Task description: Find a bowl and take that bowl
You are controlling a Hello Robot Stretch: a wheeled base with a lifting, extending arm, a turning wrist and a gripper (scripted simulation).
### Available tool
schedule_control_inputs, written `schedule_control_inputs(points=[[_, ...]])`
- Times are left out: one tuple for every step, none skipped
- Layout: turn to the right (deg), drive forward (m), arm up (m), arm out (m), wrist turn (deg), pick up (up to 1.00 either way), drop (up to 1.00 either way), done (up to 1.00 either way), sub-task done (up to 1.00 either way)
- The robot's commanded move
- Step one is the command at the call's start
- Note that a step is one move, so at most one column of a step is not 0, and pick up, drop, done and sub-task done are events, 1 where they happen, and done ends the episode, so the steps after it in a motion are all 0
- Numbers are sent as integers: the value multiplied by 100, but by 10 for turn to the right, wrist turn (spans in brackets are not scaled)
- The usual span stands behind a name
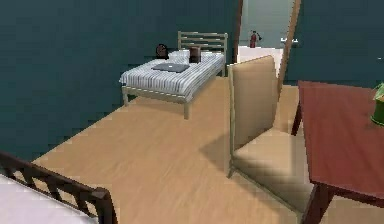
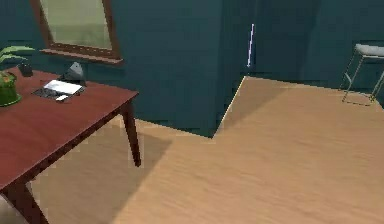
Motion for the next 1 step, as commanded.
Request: schedule_control_inputs(points=[[-30, 0, 0, 0, 0, 0, 0, 0, 0]])
